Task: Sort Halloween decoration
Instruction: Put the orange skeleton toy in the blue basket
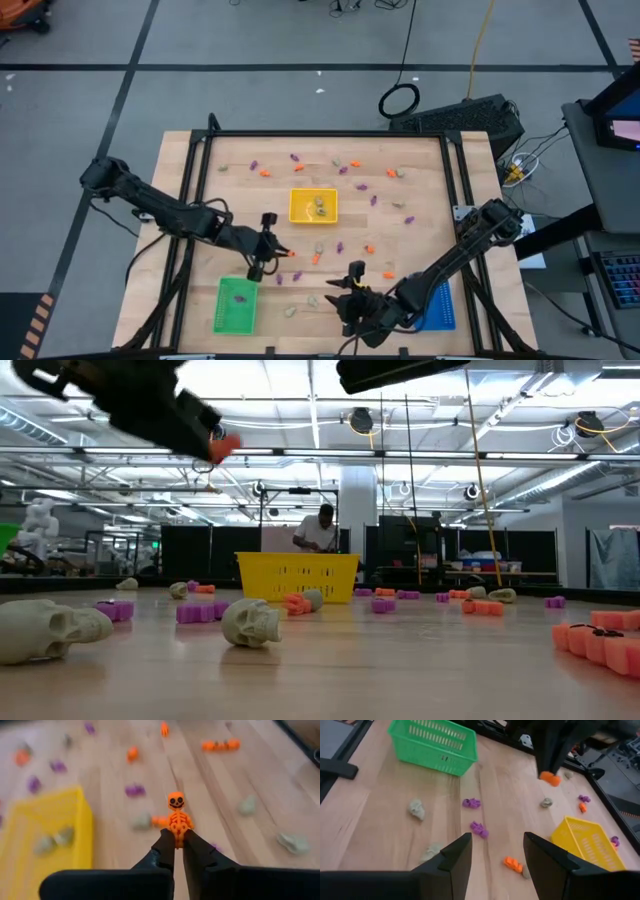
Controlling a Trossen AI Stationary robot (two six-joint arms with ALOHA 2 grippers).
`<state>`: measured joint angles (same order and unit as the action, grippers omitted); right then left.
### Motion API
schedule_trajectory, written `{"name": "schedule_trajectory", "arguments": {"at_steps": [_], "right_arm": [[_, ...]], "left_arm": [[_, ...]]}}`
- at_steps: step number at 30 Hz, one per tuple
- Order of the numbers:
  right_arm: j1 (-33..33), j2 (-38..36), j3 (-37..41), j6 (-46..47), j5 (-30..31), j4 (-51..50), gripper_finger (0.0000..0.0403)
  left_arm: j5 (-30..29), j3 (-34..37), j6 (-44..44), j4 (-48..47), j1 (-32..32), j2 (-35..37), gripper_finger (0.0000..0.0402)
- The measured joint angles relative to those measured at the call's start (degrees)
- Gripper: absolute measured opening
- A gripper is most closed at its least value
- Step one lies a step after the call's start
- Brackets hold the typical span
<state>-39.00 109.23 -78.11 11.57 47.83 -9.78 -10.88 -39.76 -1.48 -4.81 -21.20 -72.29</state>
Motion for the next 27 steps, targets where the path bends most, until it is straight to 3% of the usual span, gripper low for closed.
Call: {"name": "schedule_trajectory", "arguments": {"at_steps": [8,19,27], "right_arm": [[0.75,0.00,0.00,-0.32,0.03,0.16,0.0164],[0.78,0.00,0.00,-1.39,0.07,0.13,0.0164],[0.78,0.00,0.00,-1.38,0.07,0.13,0.0164]], "left_arm": [[-6.53,-2.60,-21.53,1.48,-1.39,0.00,0.0015],[-8.34,-2.70,-61.62,1.34,-1.83,0.00,0.0015],[-8.34,-2.70,-63.49,1.34,-1.83,0.00,0.0015]]}}
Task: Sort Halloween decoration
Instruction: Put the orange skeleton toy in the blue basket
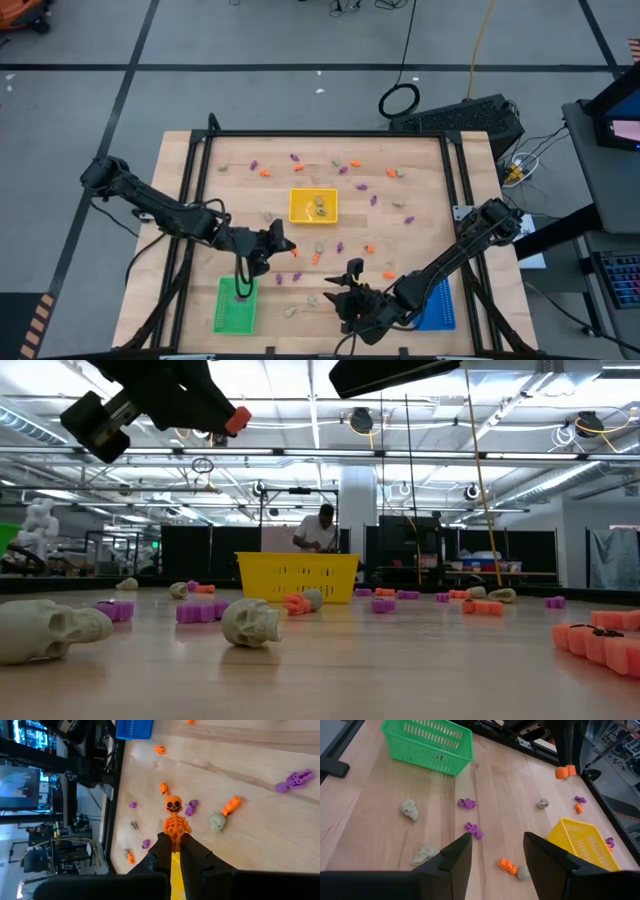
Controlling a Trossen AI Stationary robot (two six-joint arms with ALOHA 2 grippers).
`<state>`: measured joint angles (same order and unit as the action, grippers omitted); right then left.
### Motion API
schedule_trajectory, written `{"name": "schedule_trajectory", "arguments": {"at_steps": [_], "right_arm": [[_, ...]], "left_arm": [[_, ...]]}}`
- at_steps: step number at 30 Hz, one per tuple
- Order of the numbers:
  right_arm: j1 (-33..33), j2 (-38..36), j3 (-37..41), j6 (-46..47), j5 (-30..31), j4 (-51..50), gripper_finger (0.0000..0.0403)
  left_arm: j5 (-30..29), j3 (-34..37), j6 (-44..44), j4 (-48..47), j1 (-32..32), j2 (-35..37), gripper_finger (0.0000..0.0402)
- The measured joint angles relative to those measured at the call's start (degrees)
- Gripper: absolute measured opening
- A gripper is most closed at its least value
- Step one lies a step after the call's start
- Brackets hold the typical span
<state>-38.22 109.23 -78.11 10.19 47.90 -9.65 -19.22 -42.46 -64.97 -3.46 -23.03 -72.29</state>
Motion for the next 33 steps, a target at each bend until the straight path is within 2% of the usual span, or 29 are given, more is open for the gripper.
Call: {"name": "schedule_trajectory", "arguments": {"at_steps": [4,9,13,28,33], "right_arm": [[0.00,0.00,0.01,0.00,-0.02,0.00,0.0164],[0.00,0.00,0.00,0.00,-0.02,0.00,0.0164],[0.00,0.00,0.00,0.00,-0.02,0.00,0.0164],[0.00,0.00,0.00,0.03,-0.02,0.00,0.0164],[0.00,0.00,0.00,0.23,-0.03,0.00,0.0164]], "left_arm": [[0.02,0.00,1.69,0.00,0.00,0.00,0.0015],[0.02,0.00,13.40,0.00,0.00,0.00,0.0015],[0.21,0.00,24.87,0.00,0.00,0.00,0.0015],[1.05,0.00,77.77,0.00,0.00,0.00,0.0015],[1.09,0.00,89.77,0.01,0.00,0.00,0.0015]]}}
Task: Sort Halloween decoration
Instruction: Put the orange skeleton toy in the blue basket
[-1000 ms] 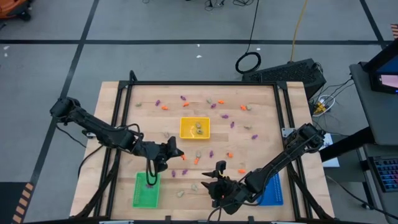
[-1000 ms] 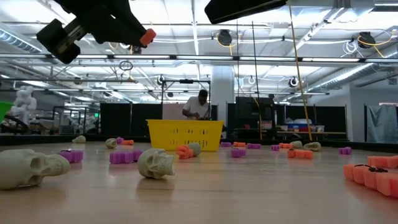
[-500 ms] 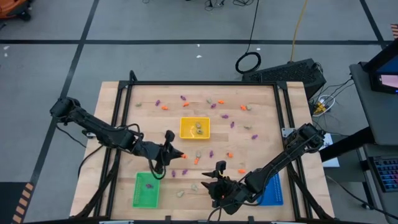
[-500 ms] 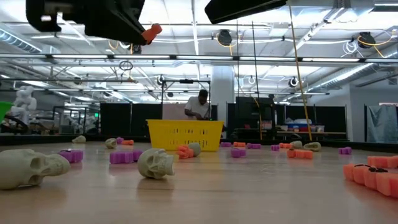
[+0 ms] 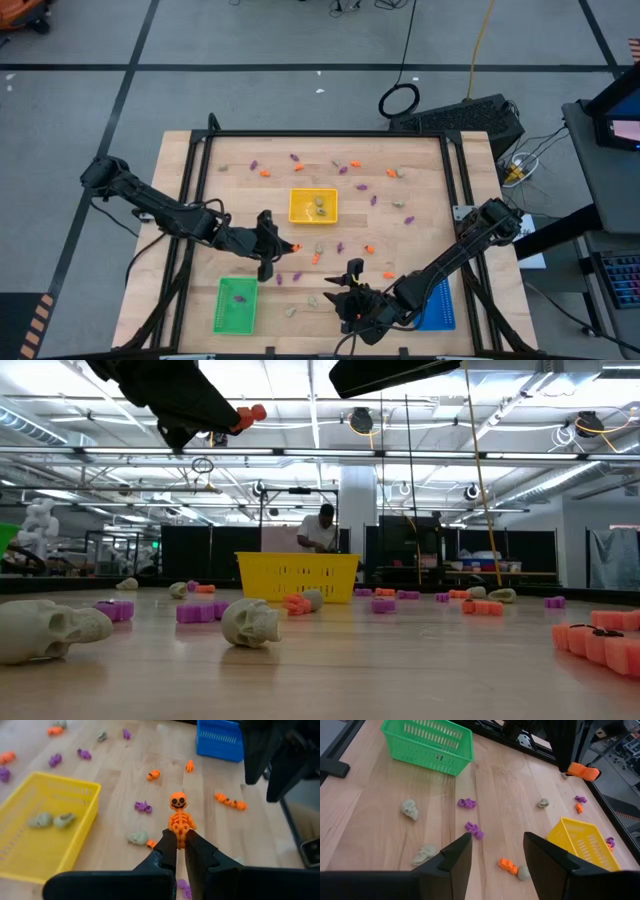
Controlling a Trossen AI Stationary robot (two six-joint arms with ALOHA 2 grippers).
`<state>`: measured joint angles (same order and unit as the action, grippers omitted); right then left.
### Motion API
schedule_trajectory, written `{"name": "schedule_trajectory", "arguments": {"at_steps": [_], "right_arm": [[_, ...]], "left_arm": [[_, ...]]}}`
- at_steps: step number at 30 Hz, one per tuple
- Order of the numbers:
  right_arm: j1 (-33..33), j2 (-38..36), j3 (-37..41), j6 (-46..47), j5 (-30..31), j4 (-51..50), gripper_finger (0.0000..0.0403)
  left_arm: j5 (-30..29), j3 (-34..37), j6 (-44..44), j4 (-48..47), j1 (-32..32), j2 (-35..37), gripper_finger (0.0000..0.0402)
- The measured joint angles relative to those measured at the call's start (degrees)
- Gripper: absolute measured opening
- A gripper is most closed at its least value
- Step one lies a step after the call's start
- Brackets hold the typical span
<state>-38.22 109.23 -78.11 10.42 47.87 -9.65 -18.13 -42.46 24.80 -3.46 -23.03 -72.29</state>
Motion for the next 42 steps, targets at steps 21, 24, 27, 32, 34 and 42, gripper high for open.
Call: {"name": "schedule_trajectory", "arguments": {"at_steps": [21,24,27,32,34,42], "right_arm": [[4.22,0.00,0.00,-41.93,0.04,7.73,0.0164],[6.03,0.00,0.00,-48.60,-0.04,9.59,0.0164],[7.67,0.00,0.02,-52.18,-0.04,11.91,0.0164],[8.72,0.00,0.02,-57.30,-0.13,15.84,0.0164],[8.63,0.00,0.02,-58.79,-1.32,16.45,0.0164],[9.32,0.00,0.00,-64.32,-6.22,19.46,0.0165]], "left_arm": [[-0.06,0.00,-33.03,2.04,0.01,0.00,0.0015],[-0.04,-0.02,-28.63,4.06,0.02,0.00,0.0015],[1.38,-0.02,-26.65,4.80,0.02,0.02,0.0015],[5.48,-0.02,-26.58,4.12,0.00,0.02,0.0015],[6.41,-0.02,-26.57,4.10,0.00,0.01,0.0015],[7.63,-0.02,-26.56,4.08,0.02,0.00,0.0015]]}}
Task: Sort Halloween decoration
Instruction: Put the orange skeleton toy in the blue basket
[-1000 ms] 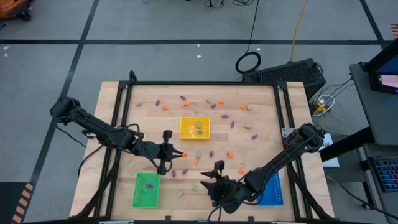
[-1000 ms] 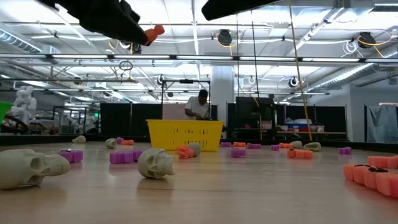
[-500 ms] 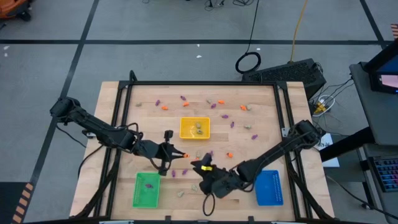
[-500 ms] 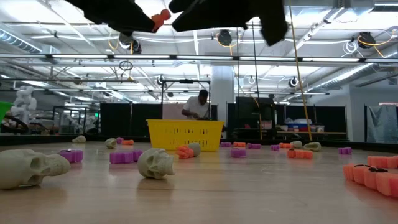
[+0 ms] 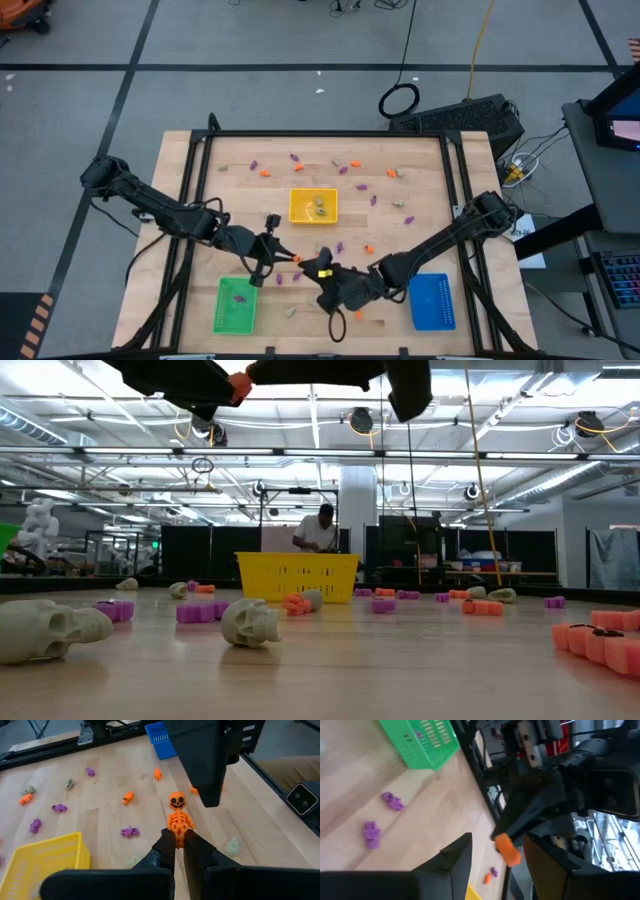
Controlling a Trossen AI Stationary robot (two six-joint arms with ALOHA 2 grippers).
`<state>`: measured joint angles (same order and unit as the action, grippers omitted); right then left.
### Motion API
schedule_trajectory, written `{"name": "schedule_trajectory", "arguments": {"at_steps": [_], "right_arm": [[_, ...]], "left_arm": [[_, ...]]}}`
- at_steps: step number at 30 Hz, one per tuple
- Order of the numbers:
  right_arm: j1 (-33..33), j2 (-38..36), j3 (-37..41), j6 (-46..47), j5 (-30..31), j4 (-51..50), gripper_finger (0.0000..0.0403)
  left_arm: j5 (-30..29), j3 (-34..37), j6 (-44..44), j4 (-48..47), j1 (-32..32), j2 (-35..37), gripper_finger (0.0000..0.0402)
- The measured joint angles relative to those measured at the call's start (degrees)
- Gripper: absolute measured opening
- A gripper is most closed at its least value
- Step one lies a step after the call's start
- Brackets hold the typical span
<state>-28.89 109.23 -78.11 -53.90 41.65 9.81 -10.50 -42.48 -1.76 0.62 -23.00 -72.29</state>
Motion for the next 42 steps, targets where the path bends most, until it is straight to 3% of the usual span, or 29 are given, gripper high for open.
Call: {"name": "schedule_trajectory", "arguments": {"at_steps": [3,8,13,26,42], "right_arm": [[0.82,-0.02,0.00,-2.02,-0.21,0.31,0.0165],[2.75,-0.02,0.02,-3.00,-5.57,0.26,0.0165],[3.44,-0.02,0.01,-3.43,-5.97,0.26,0.0162],[3.43,-0.02,0.00,-4.27,-8.94,0.29,0.0075],[3.66,-0.02,0.01,-4.04,-9.01,0.26,0.0027]], "left_arm": [[0.65,0.00,0.00,-0.02,-0.02,0.02,0.0015],[3.10,0.00,0.02,0.00,-0.02,0.00,0.0015],[3.30,0.00,0.02,-0.04,-0.02,0.00,0.0015],[4.51,0.00,0.02,-0.11,0.00,-0.02,0.0015],[4.74,0.00,0.06,-0.06,-0.01,-0.02,0.0015]]}}
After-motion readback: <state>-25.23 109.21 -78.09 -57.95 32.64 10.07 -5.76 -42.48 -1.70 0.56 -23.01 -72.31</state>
